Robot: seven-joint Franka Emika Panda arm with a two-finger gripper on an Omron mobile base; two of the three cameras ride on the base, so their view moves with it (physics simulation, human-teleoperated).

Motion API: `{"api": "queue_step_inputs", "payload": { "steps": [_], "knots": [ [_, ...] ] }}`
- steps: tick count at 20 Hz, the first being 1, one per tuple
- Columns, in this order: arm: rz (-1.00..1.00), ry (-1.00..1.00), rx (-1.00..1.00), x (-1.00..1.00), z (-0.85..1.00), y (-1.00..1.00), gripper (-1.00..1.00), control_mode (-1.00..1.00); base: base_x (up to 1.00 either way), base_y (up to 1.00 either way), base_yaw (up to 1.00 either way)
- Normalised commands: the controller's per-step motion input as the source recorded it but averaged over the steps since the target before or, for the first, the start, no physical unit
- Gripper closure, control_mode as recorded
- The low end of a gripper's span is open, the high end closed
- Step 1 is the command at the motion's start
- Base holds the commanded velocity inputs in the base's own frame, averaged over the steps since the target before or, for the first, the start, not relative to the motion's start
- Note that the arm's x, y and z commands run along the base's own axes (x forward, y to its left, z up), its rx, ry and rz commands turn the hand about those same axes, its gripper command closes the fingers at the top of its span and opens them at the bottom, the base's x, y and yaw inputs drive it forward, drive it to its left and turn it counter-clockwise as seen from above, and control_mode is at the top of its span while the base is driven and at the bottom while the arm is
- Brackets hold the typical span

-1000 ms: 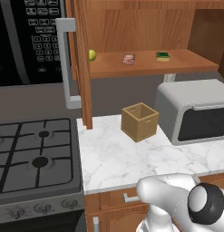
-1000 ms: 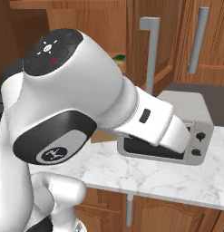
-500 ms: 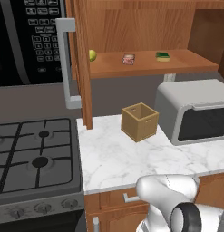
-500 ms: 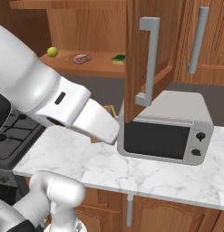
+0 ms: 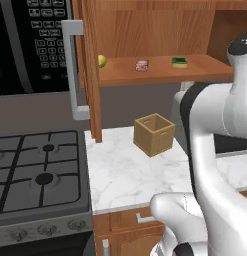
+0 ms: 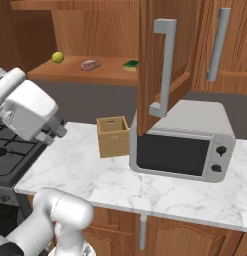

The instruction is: Pick the bar soap and sponge from the cabinet and place them on the counter.

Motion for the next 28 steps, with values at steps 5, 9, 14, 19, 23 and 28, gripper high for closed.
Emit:
{"api": "queue_step_inputs", "payload": {
  "steps": [5,9,14,19,23,28],
  "knots": [
    [0.01,0.2,-0.17,0.54,0.0,0.35,-1.0,-1.0,0.0,0.0,0.0],
    [0.12,0.21,-0.12,0.89,0.0,0.01,-1.0,-1.0,0.0,0.0,0.0],
    [0.13,0.18,-0.1,0.93,0.0,-0.12,-1.0,-1.0,0.0,0.0,0.0],
    [0.11,0.15,-0.03,0.7,0.0,-0.42,-1.0,-1.0,0.0,0.0,0.0],
    [0.08,0.09,-0.02,0.3,0.0,-0.62,-1.0,-1.0,0.0,0.0,0.0],
    [0.06,0.1,-0.03,0.4,0.0,-0.57,-1.0,-1.0,0.0,0.0,0.0]
  ]
}}
